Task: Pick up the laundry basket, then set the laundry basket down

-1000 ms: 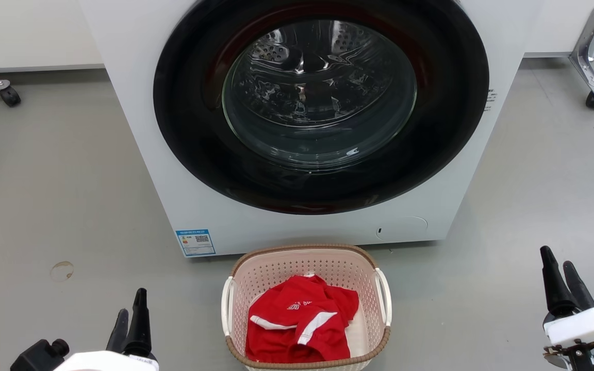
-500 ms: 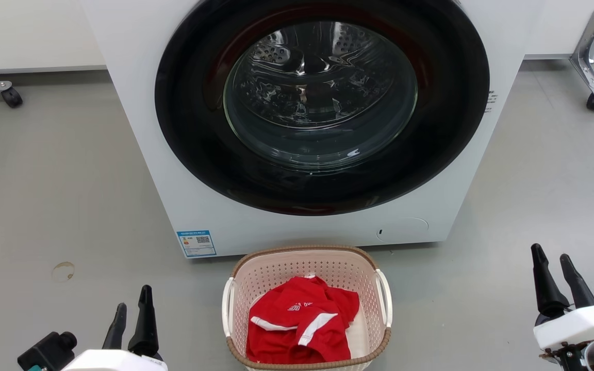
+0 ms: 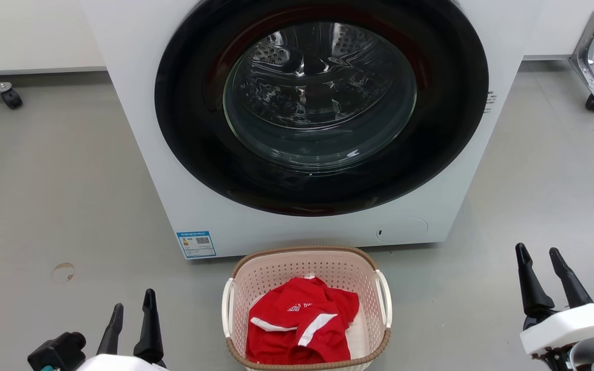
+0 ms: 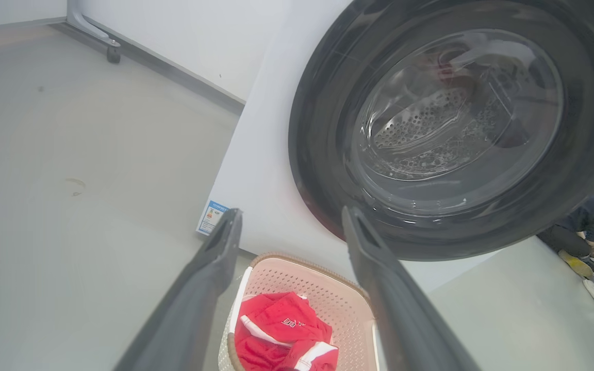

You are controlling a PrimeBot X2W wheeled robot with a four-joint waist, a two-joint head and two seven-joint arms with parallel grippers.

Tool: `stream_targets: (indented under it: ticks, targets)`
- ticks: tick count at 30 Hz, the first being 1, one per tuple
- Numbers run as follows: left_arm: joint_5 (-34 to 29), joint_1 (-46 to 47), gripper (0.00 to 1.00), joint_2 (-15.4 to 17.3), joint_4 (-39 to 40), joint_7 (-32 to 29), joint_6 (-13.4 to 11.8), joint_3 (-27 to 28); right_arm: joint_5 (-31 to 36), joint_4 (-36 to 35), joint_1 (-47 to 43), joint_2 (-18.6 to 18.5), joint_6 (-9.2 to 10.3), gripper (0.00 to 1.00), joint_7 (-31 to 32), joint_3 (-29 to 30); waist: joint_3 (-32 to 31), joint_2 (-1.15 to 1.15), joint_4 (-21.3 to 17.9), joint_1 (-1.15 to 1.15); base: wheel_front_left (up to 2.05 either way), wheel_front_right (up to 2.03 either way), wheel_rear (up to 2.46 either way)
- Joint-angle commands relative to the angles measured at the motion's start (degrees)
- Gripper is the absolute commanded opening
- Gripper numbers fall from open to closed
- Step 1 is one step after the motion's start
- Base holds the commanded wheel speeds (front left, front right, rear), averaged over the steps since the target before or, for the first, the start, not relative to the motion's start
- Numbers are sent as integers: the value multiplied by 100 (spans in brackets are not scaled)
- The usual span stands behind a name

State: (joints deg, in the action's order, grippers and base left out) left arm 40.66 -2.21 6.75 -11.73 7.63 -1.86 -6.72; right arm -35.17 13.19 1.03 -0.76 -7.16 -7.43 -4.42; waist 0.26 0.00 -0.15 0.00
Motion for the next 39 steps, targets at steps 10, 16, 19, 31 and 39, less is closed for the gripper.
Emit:
stream_targets:
  ticks: [10, 16, 19, 31, 39]
  targets:
    - [-699, 100, 100, 160, 210, 234, -155, -26, 757, -251, 311, -157, -26, 100, -255, -233, -7, 0, -1, 0, 0, 0, 0]
    - [-1051, 91, 100, 211, 229, 334, -222, -112, 1138, -283, 323, -168, -27, 100, -356, -322, -1, 0, -2, 0, 0, 0, 0]
    - [-1225, 79, 100, 239, 249, 385, -256, -148, 1332, -297, 330, -173, -28, 100, -406, -363, 2, 0, -8, 0, 0, 0, 0]
    - [-1942, 30, 100, 343, 331, 588, -387, -312, 2109, -384, 339, -195, -31, 100, -608, -529, 15, 0, -34, 0, 0, 0, 0]
    - [-2408, 17, 100, 420, 362, 723, -476, -418, 2633, -436, 357, -210, -33, 100, -742, -648, 38, 0, -32, 0, 0, 0, 0]
